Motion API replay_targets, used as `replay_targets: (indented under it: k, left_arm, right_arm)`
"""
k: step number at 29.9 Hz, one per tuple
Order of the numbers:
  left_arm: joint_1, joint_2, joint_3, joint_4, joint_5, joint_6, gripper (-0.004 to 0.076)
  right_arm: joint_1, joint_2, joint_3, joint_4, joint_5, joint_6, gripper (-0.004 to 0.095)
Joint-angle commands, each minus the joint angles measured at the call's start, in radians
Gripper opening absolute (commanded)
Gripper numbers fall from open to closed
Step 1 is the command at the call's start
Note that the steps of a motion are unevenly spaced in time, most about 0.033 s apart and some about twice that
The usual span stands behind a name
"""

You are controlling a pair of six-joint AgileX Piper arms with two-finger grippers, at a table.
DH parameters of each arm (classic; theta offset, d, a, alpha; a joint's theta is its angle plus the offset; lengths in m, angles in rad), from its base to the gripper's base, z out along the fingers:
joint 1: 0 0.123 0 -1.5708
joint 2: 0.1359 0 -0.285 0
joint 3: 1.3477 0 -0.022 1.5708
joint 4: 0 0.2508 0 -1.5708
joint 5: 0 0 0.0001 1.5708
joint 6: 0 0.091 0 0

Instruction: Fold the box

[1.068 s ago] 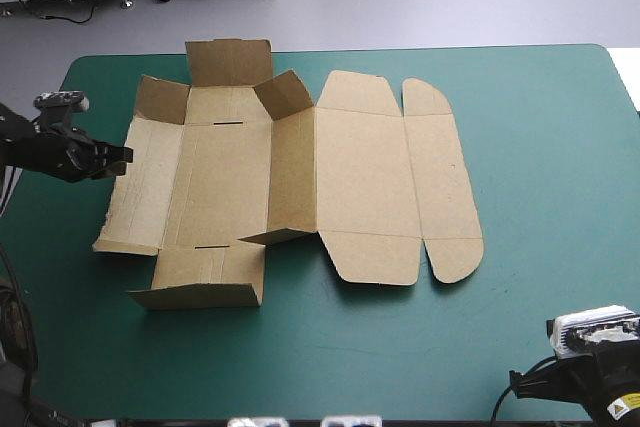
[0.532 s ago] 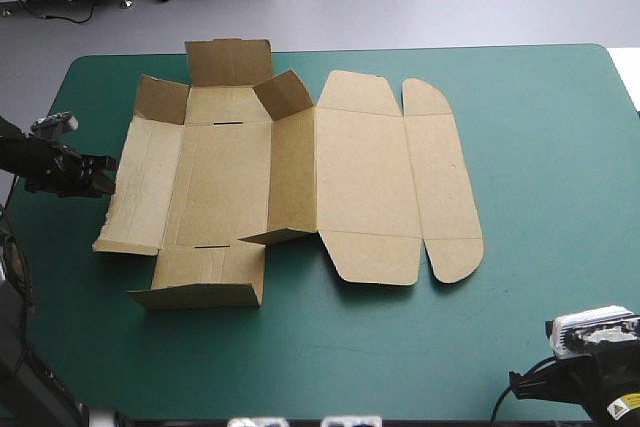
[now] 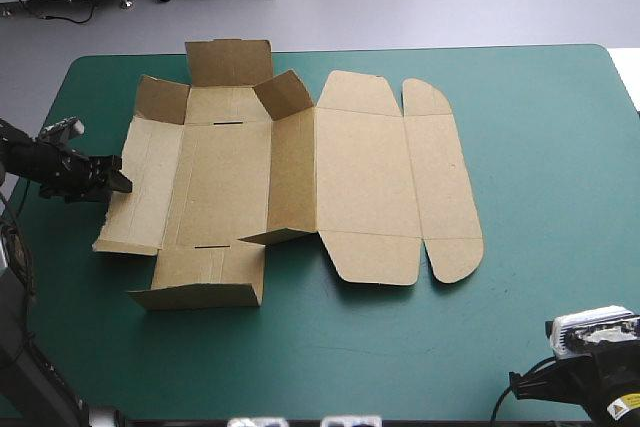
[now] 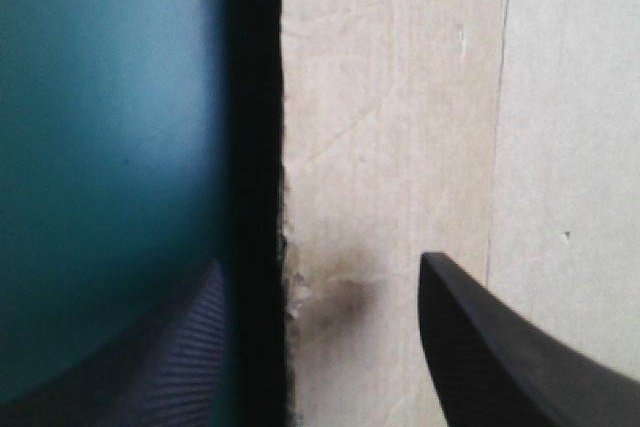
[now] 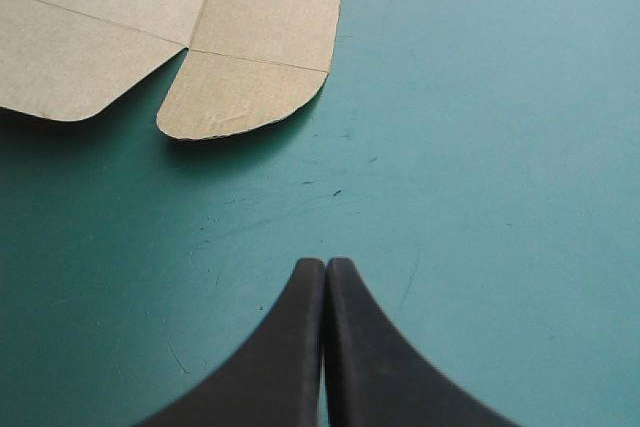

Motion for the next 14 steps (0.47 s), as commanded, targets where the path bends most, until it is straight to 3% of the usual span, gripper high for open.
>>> replay_targets:
  k: [1,14]
  left_arm:
    - [0.002,-0.033,-0.026,-0.059,0.073,-0.006,0.0419]
    - [-0.039,0.002,0.005,-0.171,0.076,-0.022,0.0419]
  right_arm:
    - [0.001,0.021,-0.027,0.018,-0.056,-0.008,-0.0020]
    - [0.001,0.021,-0.027,0.018,-0.056,-0.005,-0.0020]
